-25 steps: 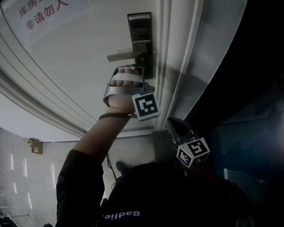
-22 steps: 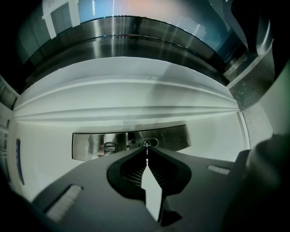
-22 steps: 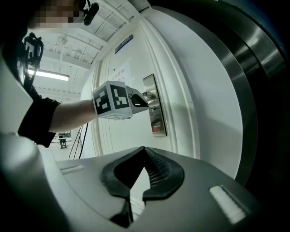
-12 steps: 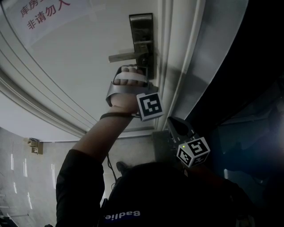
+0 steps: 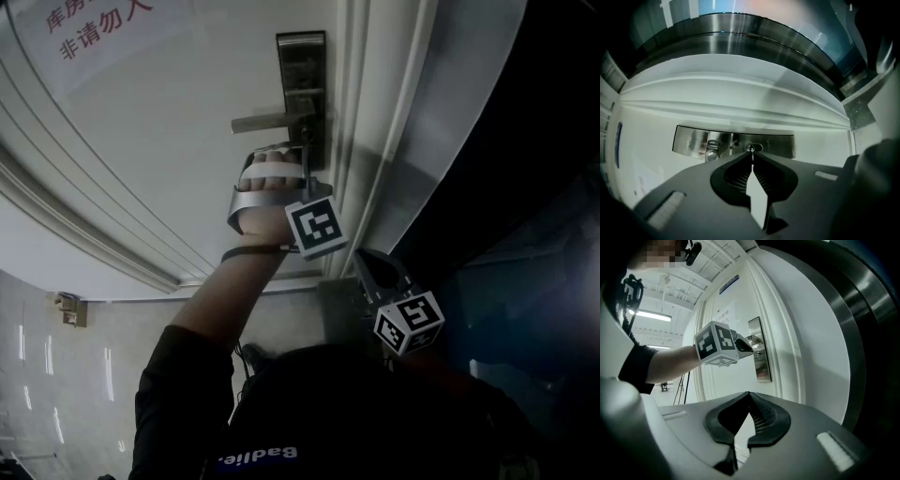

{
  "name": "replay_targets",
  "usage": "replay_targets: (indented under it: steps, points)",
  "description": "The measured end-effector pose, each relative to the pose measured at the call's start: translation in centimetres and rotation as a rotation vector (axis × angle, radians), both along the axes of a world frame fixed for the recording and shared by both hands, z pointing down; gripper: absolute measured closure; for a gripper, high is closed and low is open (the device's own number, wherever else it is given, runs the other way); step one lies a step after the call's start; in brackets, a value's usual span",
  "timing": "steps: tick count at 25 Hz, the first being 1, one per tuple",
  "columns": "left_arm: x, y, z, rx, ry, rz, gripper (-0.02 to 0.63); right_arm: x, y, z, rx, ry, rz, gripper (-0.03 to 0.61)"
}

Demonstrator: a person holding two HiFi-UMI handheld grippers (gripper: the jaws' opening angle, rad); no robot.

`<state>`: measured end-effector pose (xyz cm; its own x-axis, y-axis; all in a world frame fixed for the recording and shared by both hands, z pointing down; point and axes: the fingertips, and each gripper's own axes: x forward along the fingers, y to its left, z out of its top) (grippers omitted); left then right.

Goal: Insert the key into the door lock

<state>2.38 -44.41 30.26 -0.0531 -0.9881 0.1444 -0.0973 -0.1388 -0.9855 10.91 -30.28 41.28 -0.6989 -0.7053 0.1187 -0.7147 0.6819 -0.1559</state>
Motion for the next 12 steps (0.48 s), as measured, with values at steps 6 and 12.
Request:
replay_targets:
  steps: [6, 12]
  points:
    - [-0.13, -0.07, -0.55, 0.034, -0.015, -0.01, 0.583, 0.09, 0.05, 0.13, -0.009, 0.016, 0.004, 0.574]
    - [0.19, -0.1, -0.45, 0.034, -0.088, -0.006, 0.583, -0.03, 0.19, 0.24, -0.002, 0.023, -0.011, 0.574]
